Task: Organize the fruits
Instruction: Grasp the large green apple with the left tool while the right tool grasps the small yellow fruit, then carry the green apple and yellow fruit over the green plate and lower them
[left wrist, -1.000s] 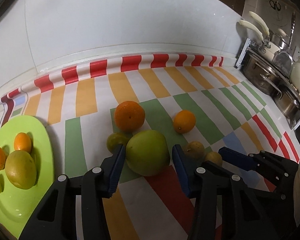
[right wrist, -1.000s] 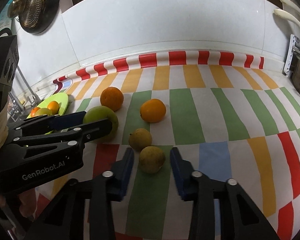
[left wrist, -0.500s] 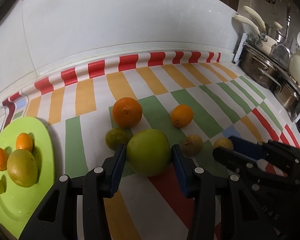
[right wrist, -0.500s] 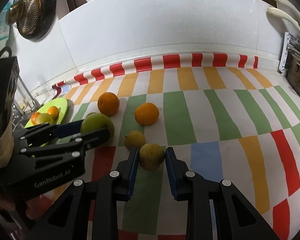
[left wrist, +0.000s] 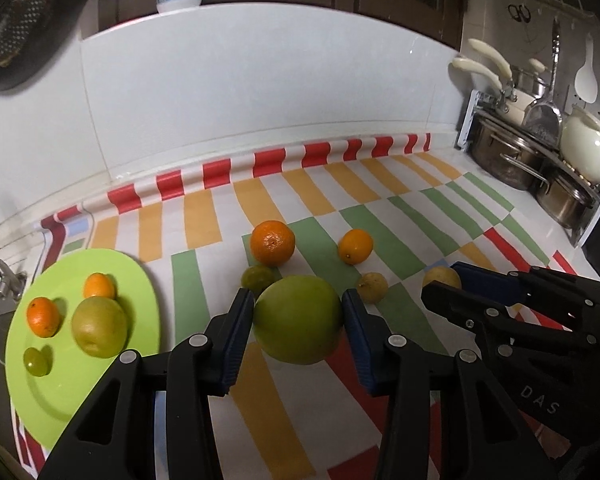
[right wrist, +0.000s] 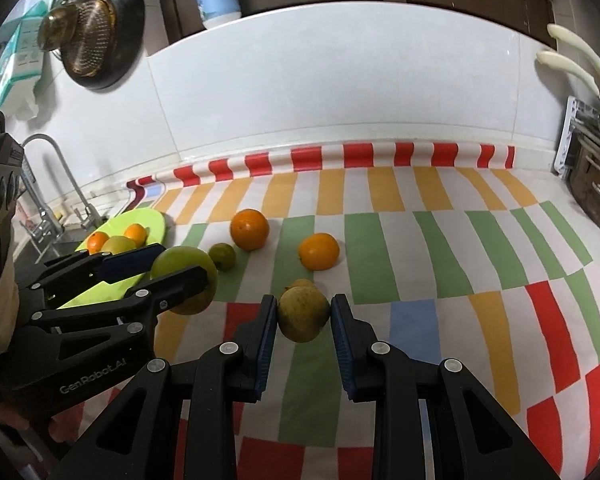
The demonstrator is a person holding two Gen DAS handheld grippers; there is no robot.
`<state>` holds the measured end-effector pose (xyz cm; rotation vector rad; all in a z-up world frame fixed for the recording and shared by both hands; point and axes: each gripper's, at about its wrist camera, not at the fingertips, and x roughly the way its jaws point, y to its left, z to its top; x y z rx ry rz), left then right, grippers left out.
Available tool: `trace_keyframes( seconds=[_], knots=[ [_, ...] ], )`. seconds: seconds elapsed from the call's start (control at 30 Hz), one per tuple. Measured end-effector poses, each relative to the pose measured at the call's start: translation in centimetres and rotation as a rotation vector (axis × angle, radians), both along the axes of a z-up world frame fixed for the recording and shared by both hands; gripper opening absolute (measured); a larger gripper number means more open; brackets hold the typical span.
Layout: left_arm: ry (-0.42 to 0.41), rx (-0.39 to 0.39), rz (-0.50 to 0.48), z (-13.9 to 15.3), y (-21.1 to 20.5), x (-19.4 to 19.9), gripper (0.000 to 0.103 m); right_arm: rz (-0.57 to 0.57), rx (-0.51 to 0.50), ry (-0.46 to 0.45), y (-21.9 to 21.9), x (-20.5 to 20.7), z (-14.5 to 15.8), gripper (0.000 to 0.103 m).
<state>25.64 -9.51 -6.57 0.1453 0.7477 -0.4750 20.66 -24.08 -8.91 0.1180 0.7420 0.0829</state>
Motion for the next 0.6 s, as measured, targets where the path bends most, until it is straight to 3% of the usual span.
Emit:
trace_keyframes(
  seconds=[0.6],
  knots=[
    [-0.059,-0.056,0.11,3.0,5.9,-5.1,0.045,0.081,-0.024,-0.074,4.6,-3.3,3.5,0.029]
  ],
)
